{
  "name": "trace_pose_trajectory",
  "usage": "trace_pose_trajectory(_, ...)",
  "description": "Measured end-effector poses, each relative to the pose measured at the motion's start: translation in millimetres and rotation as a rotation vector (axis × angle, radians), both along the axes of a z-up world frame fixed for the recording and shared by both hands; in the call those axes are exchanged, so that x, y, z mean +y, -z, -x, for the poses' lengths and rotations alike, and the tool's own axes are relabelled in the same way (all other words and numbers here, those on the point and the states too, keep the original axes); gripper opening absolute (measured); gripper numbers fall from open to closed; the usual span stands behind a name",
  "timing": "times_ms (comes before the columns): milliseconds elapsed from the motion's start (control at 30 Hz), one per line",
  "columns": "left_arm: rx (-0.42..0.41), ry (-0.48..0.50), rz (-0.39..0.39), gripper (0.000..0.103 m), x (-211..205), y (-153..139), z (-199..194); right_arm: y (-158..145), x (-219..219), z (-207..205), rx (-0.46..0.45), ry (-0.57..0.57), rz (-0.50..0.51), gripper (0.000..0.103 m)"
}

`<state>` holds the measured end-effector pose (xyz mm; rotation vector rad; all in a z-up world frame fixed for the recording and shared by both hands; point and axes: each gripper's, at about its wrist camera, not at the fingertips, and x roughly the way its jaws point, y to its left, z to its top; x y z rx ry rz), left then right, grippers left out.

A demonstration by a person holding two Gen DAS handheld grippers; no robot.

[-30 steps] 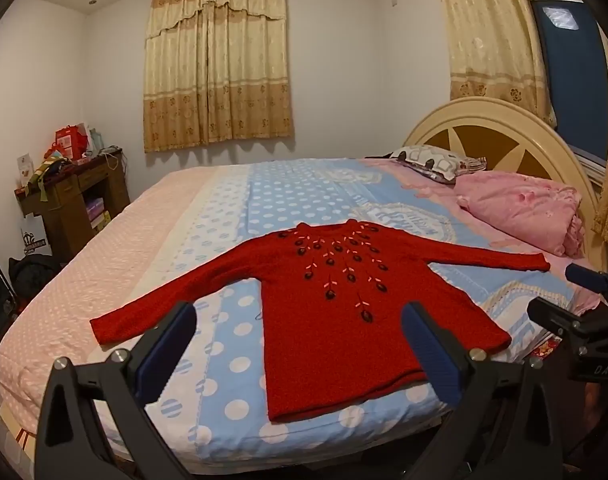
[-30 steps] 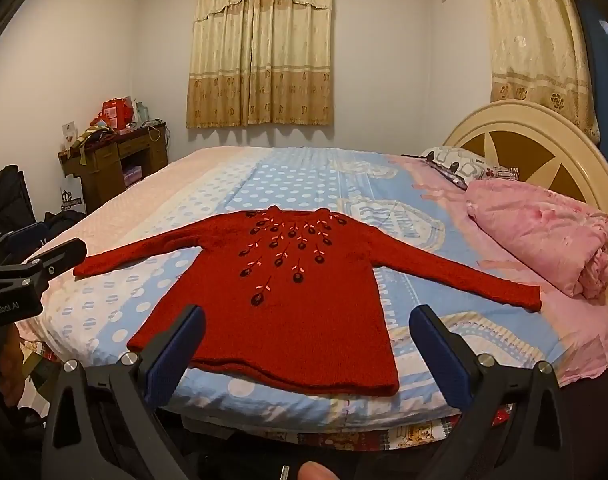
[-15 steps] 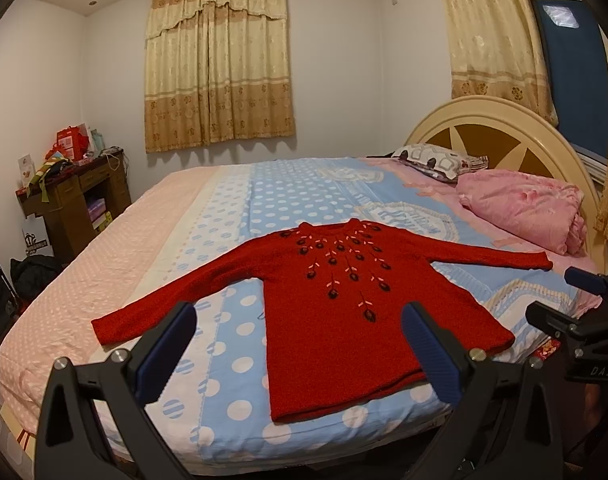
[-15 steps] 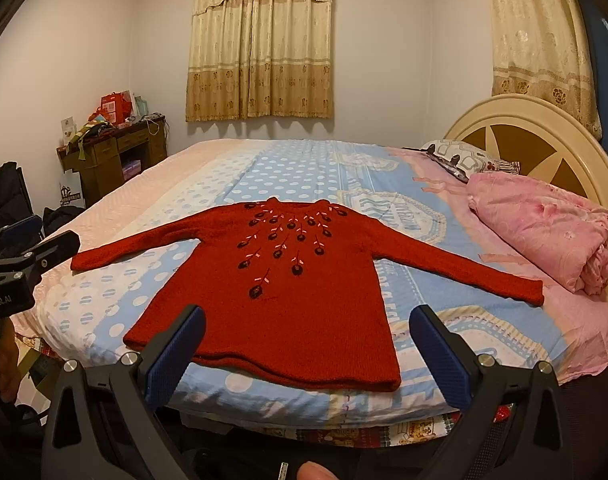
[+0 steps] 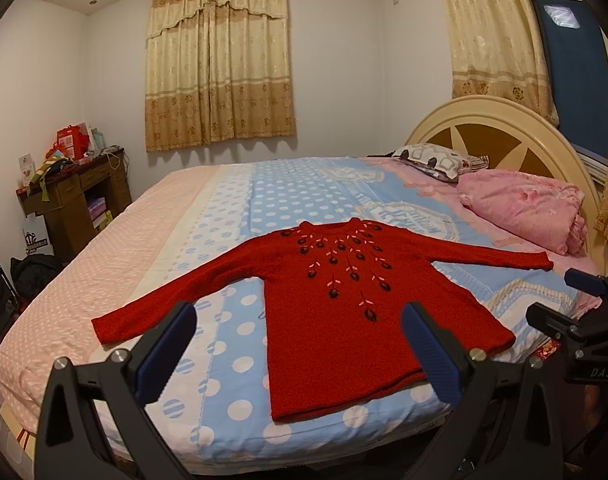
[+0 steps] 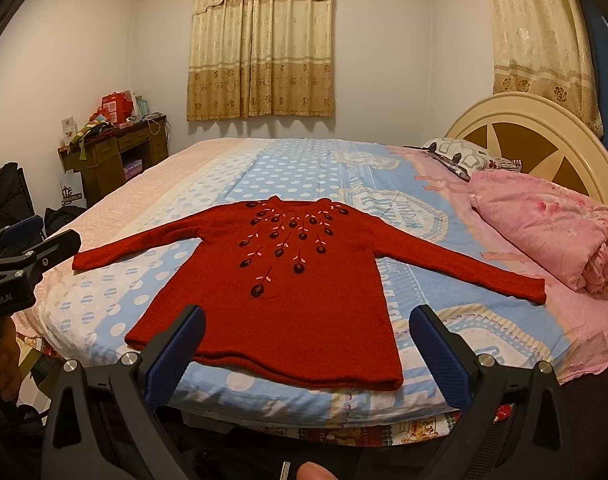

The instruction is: Fold small clothes

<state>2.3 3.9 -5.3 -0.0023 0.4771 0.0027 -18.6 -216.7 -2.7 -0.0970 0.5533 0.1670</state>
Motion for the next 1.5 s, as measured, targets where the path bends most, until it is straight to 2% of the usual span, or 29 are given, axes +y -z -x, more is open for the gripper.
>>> trace_pose_trajectory(1500, 0.007, 0.003, 0.000, 0.103, -2.3, 1.7, 0.4, 9.9, 6.3, -2.9, 0.034, -0.016, -0.014, 0.102)
